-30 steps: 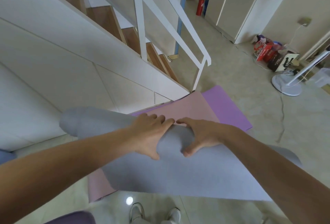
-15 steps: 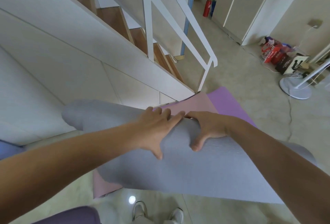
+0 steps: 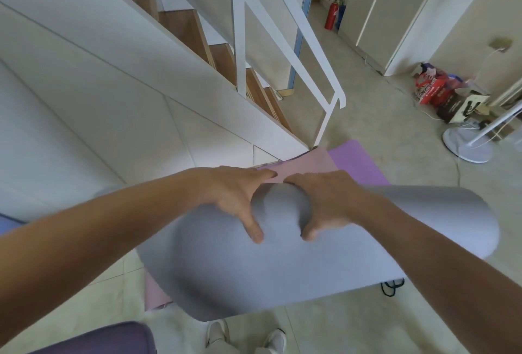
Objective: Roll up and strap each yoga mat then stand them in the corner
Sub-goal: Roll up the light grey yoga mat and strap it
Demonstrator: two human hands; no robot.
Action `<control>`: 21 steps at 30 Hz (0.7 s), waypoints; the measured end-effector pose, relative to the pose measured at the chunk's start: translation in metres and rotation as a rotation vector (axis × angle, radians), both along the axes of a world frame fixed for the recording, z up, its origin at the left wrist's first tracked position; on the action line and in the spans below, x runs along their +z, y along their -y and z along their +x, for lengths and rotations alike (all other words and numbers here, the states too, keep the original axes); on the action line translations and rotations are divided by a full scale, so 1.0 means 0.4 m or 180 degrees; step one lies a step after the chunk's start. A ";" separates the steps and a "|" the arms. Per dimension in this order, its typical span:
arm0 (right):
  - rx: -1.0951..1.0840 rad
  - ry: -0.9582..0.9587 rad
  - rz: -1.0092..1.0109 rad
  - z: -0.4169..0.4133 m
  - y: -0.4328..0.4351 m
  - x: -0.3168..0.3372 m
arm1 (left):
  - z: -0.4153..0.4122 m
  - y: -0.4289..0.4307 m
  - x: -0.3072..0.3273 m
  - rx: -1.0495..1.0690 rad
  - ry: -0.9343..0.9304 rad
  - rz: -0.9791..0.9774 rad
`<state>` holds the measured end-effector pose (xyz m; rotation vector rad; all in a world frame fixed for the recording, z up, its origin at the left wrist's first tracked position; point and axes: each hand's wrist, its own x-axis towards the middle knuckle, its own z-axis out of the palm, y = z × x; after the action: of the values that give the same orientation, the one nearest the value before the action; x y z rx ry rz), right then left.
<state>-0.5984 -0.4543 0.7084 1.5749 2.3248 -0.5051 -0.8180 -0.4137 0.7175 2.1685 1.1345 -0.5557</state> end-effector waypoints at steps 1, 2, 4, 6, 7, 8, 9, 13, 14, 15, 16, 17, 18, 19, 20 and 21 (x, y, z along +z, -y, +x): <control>-0.0236 -0.0172 -0.0223 0.006 -0.009 0.005 | 0.009 0.015 -0.001 -0.0337 -0.0180 0.0534; -0.0473 -0.0354 -0.0452 0.012 -0.017 0.009 | 0.016 0.030 -0.014 -0.0666 -0.0307 0.1087; -0.0798 -0.0698 -0.0809 0.020 -0.022 0.015 | 0.021 0.040 -0.044 -0.0964 -0.0431 0.1793; -0.0818 -0.0800 -0.0933 0.013 -0.009 0.017 | 0.010 0.020 -0.054 -0.0849 -0.0243 0.1820; -0.0705 -0.0717 -0.0851 0.003 0.002 0.013 | 0.002 0.008 -0.048 -0.0745 -0.0152 0.1699; -0.0511 -0.0538 -0.0643 -0.009 0.016 0.006 | -0.005 -0.006 -0.041 -0.0623 -0.0101 0.1513; -0.0278 -0.0283 -0.0364 -0.021 0.031 -0.003 | -0.013 -0.017 -0.035 -0.0474 -0.0071 0.1246; 0.0130 0.0168 0.0347 -0.056 0.064 -0.038 | -0.039 -0.035 -0.016 -0.0065 -0.0053 0.0284; 0.0064 0.0079 0.0260 -0.058 0.056 -0.038 | -0.042 -0.034 -0.011 -0.0075 -0.0064 0.0231; -0.0029 -0.0028 0.0132 -0.056 0.044 -0.034 | -0.042 -0.029 -0.008 -0.0148 -0.0078 0.0283; -0.0153 -0.0157 -0.0024 -0.049 0.029 -0.029 | -0.039 -0.019 -0.007 -0.0296 -0.0107 0.0481; -0.0306 -0.0345 -0.0209 -0.041 0.013 -0.021 | -0.034 -0.006 -0.010 -0.0513 -0.0197 0.0821; -0.0478 -0.0548 -0.0429 -0.031 -0.002 -0.011 | -0.028 0.009 -0.018 -0.0771 -0.0317 0.1262; -0.0627 -0.0746 -0.0646 -0.022 -0.013 0.001 | -0.023 0.026 -0.032 -0.1005 -0.0440 0.1737; -0.0734 -0.0928 -0.0820 -0.016 -0.022 0.009 | -0.018 0.037 -0.047 -0.1152 -0.0546 0.2148; -0.0772 -0.1073 -0.0937 -0.012 -0.027 0.015 | -0.015 0.041 -0.057 -0.1178 -0.0583 0.2417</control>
<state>-0.6031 -0.4436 0.7142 1.7378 2.1552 -1.1941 -0.8242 -0.4300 0.6947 3.0762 1.1651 -0.5415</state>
